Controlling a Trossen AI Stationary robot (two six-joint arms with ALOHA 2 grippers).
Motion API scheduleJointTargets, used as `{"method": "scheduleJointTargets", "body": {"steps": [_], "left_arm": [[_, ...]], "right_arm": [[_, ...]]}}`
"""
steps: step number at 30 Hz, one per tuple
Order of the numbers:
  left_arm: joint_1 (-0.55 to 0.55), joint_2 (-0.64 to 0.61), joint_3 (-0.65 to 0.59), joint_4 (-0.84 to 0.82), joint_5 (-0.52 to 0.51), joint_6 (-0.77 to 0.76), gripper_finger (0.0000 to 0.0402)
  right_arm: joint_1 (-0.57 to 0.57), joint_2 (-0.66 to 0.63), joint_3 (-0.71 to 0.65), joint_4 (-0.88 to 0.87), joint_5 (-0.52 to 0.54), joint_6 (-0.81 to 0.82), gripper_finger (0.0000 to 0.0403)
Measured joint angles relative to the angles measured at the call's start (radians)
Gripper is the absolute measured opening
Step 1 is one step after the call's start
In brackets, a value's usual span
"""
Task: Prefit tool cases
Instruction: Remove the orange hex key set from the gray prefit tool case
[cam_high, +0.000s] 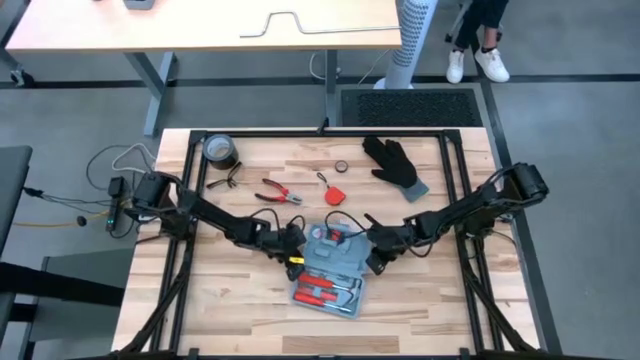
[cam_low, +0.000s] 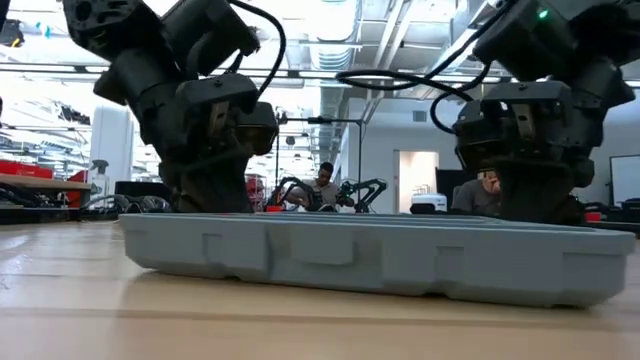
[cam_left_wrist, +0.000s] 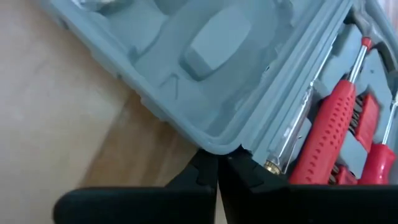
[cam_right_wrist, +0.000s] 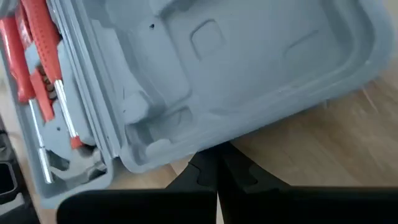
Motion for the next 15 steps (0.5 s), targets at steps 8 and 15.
{"method": "scheduleJointTargets", "body": {"steps": [8, 15], "left_arm": [[-0.06, -0.006, -0.001, 0.0, -0.06, -0.08, 0.0], [-0.088, -0.013, 0.005, -0.002, -0.029, -0.106, 0.0]], "right_arm": [[-0.105, 0.011, -0.001, 0.017, -0.069, -0.116, 0.0001], [-0.174, 0.002, 0.003, 0.004, -0.048, -0.17, 0.0001]]}}
